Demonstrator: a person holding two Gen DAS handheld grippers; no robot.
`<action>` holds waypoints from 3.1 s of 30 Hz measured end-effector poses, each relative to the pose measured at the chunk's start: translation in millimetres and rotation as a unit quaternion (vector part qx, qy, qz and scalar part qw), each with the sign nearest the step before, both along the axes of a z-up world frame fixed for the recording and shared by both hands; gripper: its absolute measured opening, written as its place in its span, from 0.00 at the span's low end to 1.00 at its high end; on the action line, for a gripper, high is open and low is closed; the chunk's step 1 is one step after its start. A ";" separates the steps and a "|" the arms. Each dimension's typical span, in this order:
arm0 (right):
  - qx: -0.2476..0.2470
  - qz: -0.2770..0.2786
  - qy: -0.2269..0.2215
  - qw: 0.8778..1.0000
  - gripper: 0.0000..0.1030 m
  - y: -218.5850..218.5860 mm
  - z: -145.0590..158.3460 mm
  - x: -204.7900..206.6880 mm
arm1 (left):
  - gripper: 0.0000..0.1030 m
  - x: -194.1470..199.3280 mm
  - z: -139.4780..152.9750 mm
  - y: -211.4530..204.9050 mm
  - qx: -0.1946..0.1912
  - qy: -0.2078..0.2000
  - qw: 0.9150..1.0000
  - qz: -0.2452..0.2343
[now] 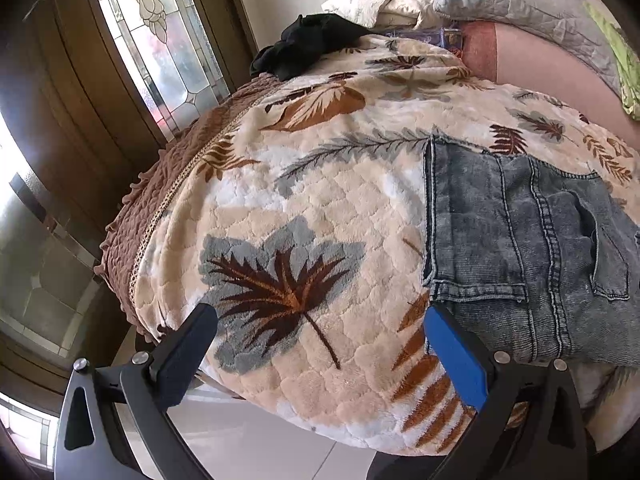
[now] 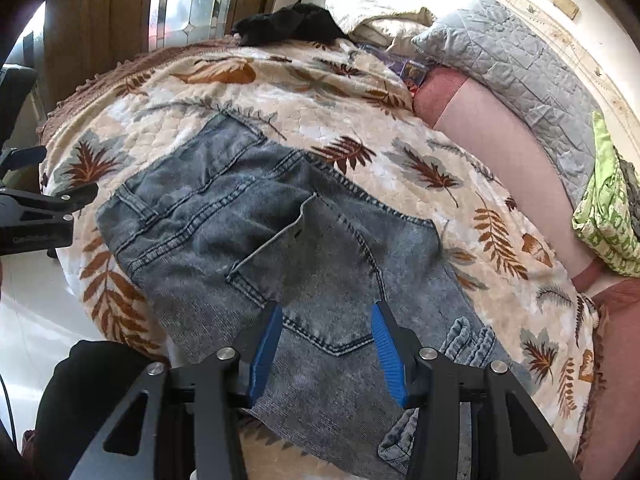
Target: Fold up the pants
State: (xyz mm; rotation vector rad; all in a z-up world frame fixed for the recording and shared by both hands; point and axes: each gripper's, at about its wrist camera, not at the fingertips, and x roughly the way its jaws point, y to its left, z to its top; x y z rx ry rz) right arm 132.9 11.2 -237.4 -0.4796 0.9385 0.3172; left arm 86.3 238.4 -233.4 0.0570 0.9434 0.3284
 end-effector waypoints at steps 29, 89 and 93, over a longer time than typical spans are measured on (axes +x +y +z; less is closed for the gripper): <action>0.207 -0.113 -0.018 0.972 0.62 -100.0 -38.8 -18.3 | 1.00 10.0 -30.4 -17.4 -0.256 0.054 0.964 -0.035; 0.330 -0.501 -0.174 0.781 0.62 -433.6 -0.2 -135.8 | 0.47 -8.4 77.5 -414.5 -0.104 0.048 0.887 -0.448; 0.321 -0.477 -0.161 0.803 0.62 -423.6 -1.2 -128.3 | 0.54 6.1 86.3 -368.4 -0.125 0.024 0.909 -0.397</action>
